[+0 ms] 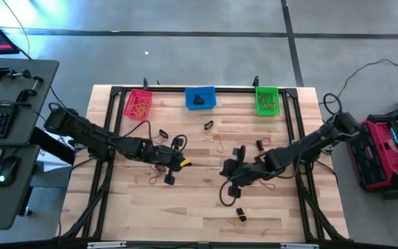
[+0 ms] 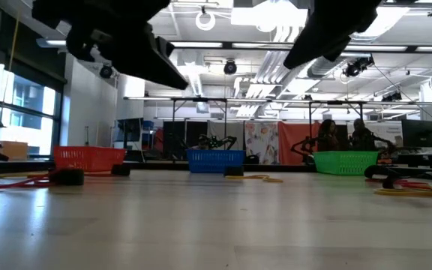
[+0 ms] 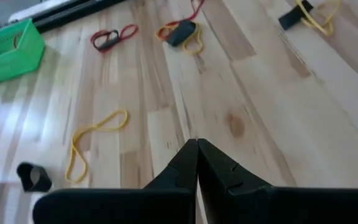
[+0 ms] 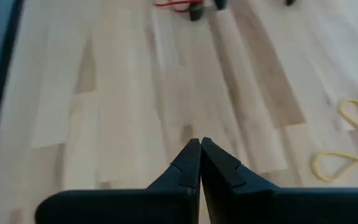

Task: Sort rubber bands into baskets
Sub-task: Put the black rubber band into the blue bin

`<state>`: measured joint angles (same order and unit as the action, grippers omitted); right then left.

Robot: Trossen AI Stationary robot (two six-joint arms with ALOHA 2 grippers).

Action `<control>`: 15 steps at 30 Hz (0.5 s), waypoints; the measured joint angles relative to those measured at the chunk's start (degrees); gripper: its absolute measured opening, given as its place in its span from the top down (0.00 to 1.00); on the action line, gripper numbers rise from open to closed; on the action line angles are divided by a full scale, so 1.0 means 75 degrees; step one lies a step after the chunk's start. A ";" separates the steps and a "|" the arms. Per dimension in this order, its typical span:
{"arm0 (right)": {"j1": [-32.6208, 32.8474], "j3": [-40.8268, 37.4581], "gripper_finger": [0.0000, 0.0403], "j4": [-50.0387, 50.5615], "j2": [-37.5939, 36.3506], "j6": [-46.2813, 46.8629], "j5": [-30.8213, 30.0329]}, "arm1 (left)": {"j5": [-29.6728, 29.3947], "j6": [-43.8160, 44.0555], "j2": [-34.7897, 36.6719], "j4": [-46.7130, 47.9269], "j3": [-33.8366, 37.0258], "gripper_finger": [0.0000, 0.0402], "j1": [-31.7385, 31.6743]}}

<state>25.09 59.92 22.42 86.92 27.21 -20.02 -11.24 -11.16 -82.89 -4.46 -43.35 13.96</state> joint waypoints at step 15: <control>0.0662 0.0647 0.84 0.1904 0.0296 0.2208 0.1358 | -0.0064 0.0461 0.1503 -0.0091 0.0975 1.00 0.0264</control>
<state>30.06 64.77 36.70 89.14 43.77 -9.84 -11.73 -7.70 -71.61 -5.14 -36.04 15.94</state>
